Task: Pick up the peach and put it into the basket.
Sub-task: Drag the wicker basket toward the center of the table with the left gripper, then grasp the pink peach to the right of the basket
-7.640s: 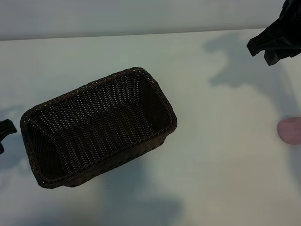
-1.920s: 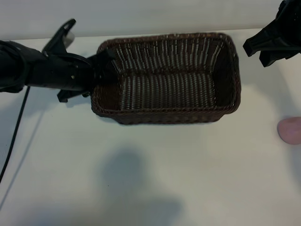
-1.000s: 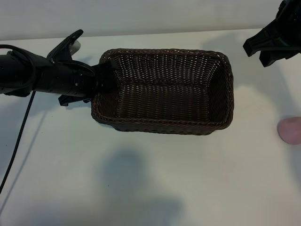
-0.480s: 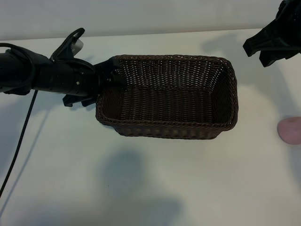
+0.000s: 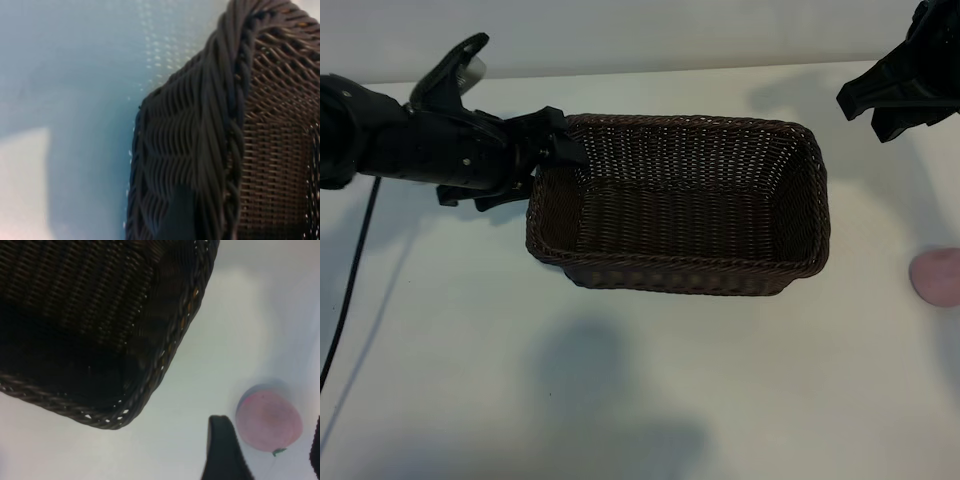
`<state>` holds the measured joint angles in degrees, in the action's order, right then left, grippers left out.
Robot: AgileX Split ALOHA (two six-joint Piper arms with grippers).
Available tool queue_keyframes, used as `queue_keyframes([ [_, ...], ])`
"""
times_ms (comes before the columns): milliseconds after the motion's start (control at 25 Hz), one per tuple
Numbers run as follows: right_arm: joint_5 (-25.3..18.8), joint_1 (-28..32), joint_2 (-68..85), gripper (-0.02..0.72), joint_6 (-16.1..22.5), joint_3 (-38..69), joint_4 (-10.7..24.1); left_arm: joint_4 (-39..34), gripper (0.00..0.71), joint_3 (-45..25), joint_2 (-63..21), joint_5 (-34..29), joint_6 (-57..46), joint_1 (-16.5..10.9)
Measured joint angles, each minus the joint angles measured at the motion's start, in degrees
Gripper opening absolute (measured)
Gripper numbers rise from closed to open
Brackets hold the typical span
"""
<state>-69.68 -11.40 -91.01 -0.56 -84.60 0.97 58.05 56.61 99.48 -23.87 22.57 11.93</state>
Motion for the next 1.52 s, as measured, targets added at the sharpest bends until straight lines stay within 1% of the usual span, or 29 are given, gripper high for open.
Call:
queue_keyframes([
  [360, 0.0, 0.0, 0.0, 0.42, 0.0, 0.0, -0.02, -21.12, 0.682, 0.3, -5.58, -3.39, -16.24, 0.0],
  [480, 0.0, 0.0, 0.0, 0.42, 0.0, 0.0, -0.02, -26.25, 0.677, 0.75, -7.69, -5.18, -19.69, 0.0],
  [600, 0.0, 0.0, 0.0, 0.42, 0.0, 0.0, -0.02, -31.66, 0.669, 3.96, -9.69, -9.27, -22.12, 0.0],
  [840, 0.0, 0.0, 0.0, 0.42, 0.0, 0.0, -0.02, -45.95, 0.626, 14.05, -12.08, -19.13, -28.35, 0.0],
  [960, 0.0, 0.0, 0.0, 0.42, 0.0, 0.0, -0.07, -51.87, 0.612, 16.13, -13.48, -22.19, -29.93, 0.0],
  [1160, 0.0, 0.0, 0.0, 0.42, 0.0, 0.0, -0.07, -58.05, 0.599, 16.25, -17.6, -23.37, -31.88, 0.0],
  [1320, 0.0, 0.0, 0.0, 0.42, 0.0, 0.0, -0.07, -61.44, 0.598, 16.25, -22.28, -24.12, -32.3, 0.0],
  [1520, 0.0, 0.0, 0.0, 0.42, 0.0, 0.0, -0.07, -61.29, 0.598, 16.25, -29.89, -24.41, -28.64, 0.0],
])
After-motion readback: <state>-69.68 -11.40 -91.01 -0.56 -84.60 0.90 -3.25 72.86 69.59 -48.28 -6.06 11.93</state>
